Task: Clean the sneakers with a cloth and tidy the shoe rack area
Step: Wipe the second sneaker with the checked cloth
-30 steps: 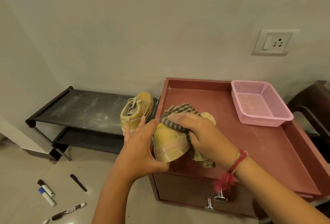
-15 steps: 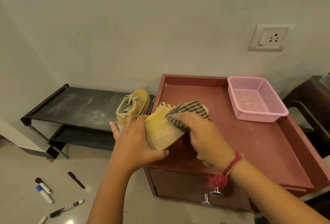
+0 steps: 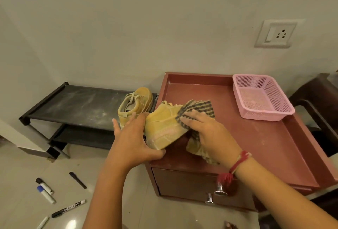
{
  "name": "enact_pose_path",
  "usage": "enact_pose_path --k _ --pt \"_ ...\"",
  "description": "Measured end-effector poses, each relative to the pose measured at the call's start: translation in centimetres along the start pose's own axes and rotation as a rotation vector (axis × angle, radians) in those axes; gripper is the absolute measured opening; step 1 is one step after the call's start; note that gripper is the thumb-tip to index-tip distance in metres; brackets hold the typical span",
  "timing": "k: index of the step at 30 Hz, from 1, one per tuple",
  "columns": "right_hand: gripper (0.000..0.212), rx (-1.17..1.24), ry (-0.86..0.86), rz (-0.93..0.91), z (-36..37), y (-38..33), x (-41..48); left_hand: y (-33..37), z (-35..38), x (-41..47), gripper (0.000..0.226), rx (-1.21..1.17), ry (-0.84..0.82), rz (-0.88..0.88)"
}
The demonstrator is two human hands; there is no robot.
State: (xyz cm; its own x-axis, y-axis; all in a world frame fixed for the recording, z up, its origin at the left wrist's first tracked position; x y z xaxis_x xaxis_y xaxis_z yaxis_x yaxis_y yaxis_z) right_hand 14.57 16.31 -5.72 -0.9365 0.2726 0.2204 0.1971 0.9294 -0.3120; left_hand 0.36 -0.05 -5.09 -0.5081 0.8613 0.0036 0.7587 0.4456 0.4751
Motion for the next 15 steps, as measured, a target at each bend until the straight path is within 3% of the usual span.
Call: enact_pose_path --k 2,6,10,15 --pt "0.055 0.056 0.011 0.047 -0.2 0.0 0.1 0.0 0.1 0.0 0.087 -0.002 -0.002 -0.005" --pt "0.057 0.182 -0.078 -0.037 0.6 -1.8 -0.7 -0.4 0.3 0.0 0.089 0.043 -0.011 0.002" --pt "0.059 0.153 -0.070 0.094 -0.2 -0.3 -0.1 -0.3 0.2 0.2 0.091 0.036 -0.025 -0.019" --pt "0.059 0.132 -0.082 -0.010 0.4 -2.1 -1.1 -0.2 0.1 0.2 0.091 0.091 -0.014 0.018"
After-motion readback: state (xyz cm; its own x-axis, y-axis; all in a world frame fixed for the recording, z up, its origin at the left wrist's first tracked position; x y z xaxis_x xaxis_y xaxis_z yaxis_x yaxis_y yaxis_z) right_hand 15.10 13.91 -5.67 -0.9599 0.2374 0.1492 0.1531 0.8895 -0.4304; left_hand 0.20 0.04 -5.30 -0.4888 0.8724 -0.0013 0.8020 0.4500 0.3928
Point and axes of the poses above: each hand's wrist, its own x-axis towards the middle knuckle, its own z-axis out of the palm, y = z × x, the point moved 2 cm from there along x, towards the middle knuckle, and after that the axes turned 12 degrees about -y, right-handed, at the moved point
